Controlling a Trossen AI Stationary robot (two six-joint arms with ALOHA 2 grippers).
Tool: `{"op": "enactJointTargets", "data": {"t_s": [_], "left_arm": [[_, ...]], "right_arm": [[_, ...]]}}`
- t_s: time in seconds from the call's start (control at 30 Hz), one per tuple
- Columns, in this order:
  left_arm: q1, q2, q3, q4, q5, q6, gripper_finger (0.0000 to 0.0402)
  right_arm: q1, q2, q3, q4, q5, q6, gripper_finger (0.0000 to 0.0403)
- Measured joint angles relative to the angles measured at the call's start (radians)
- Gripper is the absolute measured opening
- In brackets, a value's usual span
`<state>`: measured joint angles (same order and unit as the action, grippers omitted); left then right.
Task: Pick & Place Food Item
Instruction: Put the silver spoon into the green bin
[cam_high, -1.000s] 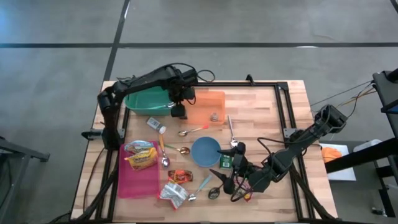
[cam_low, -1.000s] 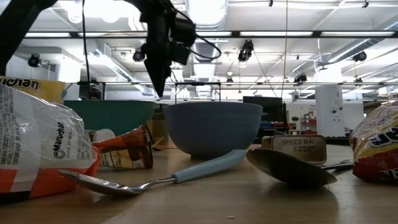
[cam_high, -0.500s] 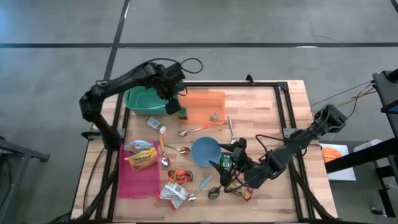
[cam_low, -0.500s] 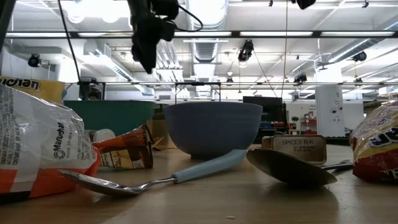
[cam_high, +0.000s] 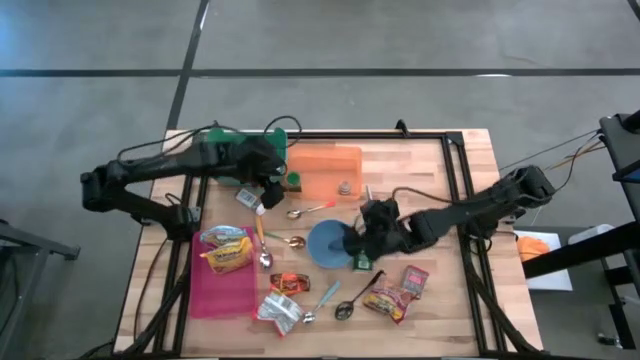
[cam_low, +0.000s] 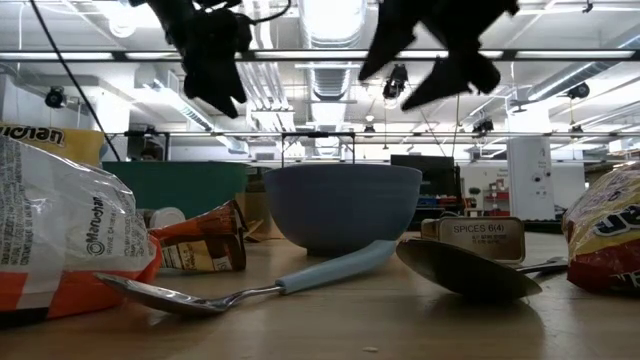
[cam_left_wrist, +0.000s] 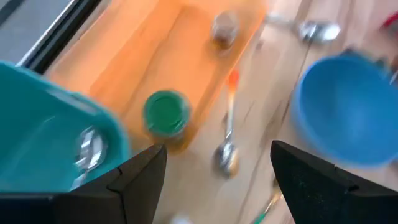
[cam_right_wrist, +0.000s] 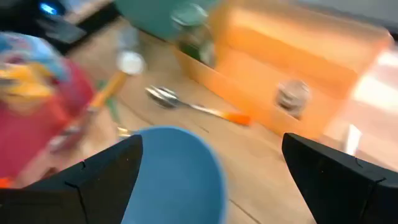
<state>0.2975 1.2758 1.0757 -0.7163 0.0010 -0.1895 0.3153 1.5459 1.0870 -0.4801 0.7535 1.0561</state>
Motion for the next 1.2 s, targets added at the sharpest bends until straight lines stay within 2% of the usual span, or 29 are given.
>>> {"op": "enactJointTargets", "data": {"t_s": [0.07, 0.27, 0.43, 0.7, 1.0, 1.2], "left_arm": [[-0.015, -0.016, -0.058, 0.063, 0.004, -0.028, 0.0289], [-0.024, -0.018, -0.117, 0.054, 0.008, -0.035, 0.0289], [-0.025, -0.018, -0.102, 0.004, 0.008, -0.048, 0.0289], [-0.030, -0.018, -0.066, -0.117, 0.010, -0.081, 0.0289], [-0.030, -0.018, -0.066, -0.123, 0.014, -0.080, 0.0289], [-0.030, -0.018, -0.066, -0.119, 0.015, -0.076, 0.0289]], "right_arm": [[-0.052, -0.001, 0.000, -0.072, -0.067, 0.037, 0.0380], [-0.194, -0.002, -0.001, -0.307, -0.226, 0.117, 0.0380], [-0.290, 0.004, -0.010, -0.338, -0.345, 0.082, 0.0379], [-0.359, 0.055, -0.020, -0.350, -0.377, 0.013, 0.0379], [-0.382, 0.134, -0.102, -0.339, -0.427, 0.040, 0.0379], [-0.388, 0.160, -0.142, -0.237, -0.469, 0.015, 0.0379]]}}
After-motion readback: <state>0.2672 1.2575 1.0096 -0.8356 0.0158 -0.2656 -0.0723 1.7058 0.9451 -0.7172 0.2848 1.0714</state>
